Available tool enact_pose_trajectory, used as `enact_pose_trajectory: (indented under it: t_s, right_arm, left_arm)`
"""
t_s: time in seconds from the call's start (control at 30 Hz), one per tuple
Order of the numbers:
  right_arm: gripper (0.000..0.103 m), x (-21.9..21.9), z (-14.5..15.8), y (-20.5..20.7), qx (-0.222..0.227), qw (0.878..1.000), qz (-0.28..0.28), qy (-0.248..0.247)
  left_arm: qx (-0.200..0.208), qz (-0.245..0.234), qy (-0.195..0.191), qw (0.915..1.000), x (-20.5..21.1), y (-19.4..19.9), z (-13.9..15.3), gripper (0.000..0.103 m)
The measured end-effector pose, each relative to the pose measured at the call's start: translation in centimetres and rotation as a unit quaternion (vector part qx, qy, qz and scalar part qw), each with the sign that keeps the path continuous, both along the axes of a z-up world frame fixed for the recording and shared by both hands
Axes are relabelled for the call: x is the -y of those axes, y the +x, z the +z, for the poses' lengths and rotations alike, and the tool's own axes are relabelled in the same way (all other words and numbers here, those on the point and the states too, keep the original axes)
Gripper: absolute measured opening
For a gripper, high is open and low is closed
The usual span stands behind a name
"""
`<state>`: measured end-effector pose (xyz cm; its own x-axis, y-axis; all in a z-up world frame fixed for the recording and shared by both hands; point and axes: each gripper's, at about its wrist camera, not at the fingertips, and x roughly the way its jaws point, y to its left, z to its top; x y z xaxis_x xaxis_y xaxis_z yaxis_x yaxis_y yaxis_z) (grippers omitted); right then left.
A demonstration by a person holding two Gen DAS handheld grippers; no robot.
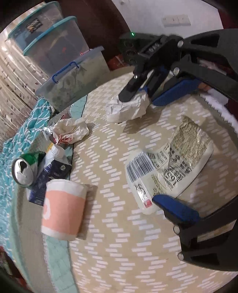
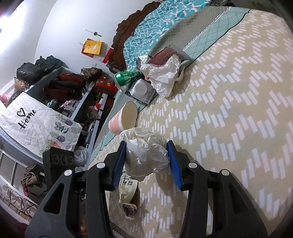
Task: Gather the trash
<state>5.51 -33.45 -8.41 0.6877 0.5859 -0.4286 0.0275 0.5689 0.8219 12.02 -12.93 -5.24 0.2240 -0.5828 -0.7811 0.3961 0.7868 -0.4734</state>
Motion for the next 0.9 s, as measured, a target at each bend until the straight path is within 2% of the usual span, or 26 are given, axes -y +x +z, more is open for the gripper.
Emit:
enact_pose_trajectory:
  t_s: [0.03, 0.07, 0.1, 0.17, 0.3, 0.33, 0.37, 0.4, 0.43, 0.47, 0.6, 0.67, 0.8, 0.83, 0.9]
  right_arm:
    - [0.047, 0.1, -0.1, -0.1, 0.001, 1.000, 0.000, 0.001]
    - [0.047, 0.2, -0.1, -0.1, 0.001, 1.000, 0.000, 0.002]
    - [0.047, 0.2, -0.1, -0.1, 0.001, 1.000, 0.000, 0.002]
    - [0.047, 0.2, -0.2, -0.1, 0.000, 1.000, 0.001, 0.000]
    - [0.047, 0.3, -0.3, -0.1, 0.000, 1.000, 0.003, -0.003]
    - [0.047, 0.2, -0.2, 0.0, -0.001, 1.000, 0.004, -0.007]
    - [0.047, 0.0, -0.1, 0.0, -0.004, 1.000, 0.005, -0.014]
    - [0.047, -0.2, 0.0, 0.1, -0.007, 1.000, 0.007, -0.024]
    - [0.047, -0.5, 0.2, 0.1, -0.011, 0.999, 0.011, -0.035]
    - [0.047, -0.9, 0.5, 0.0, -0.016, 0.998, 0.014, -0.054]
    - [0.047, -1.6, 2.2, -1.5, -0.008, 0.984, 0.012, -0.176]
    - [0.047, -1.4, 2.5, -2.3, -0.009, 0.978, 0.007, -0.209]
    - [0.047, 0.2, 2.2, -3.0, -0.015, 0.980, -0.011, -0.200]
    - [0.047, 0.6, 2.0, -3.1, -0.016, 0.981, -0.014, -0.194]
    - [0.047, 0.8, 1.9, -3.1, -0.015, 0.983, -0.019, -0.183]
  left_arm:
    - [-0.002, -0.009, 0.004, 0.9999, 0.3, 0.0, -0.2, 0.029]
    - [-0.020, -0.018, 0.002, 0.9996, 0.4, 0.3, -0.8, 0.007]
    - [-0.032, -0.015, -0.018, 0.9992, 0.0, 0.6, -1.0, 0.007]
    - [-0.036, -0.005, -0.030, 0.9989, -0.8, 0.9, -0.9, 0.000]
    - [-0.028, 0.022, -0.054, 0.9979, -3.9, 1.5, 0.5, 0.000]
    - [-0.030, 0.028, -0.055, 0.9976, -4.4, 1.5, 0.6, 0.003]
    - [-0.035, 0.033, -0.057, 0.9972, -5.0, 1.6, 0.7, 0.023]
    - [-0.039, 0.042, -0.057, 0.9968, -5.7, 1.5, 0.9, 0.037]
    - [-0.034, 0.050, -0.055, 0.9967, -6.0, 1.3, 1.1, 0.062]
    - [-0.030, 0.055, -0.052, 0.9967, -6.3, 1.0, 1.4, 0.074]
    - [-0.035, 0.027, -0.054, 0.9975, -5.5, -0.1, 1.8, 0.080]
    - [-0.039, 0.016, -0.048, 0.9979, -4.7, -0.4, 1.7, 0.088]
    - [-0.067, -0.009, -0.028, 0.9973, -1.0, 0.0, 0.2, 0.094]
    - [-0.064, -0.011, -0.020, 0.9977, -0.3, 0.0, 0.0, 0.094]
    - [-0.029, -0.014, 0.022, 0.9992, 1.6, -0.3, 0.3, 0.094]
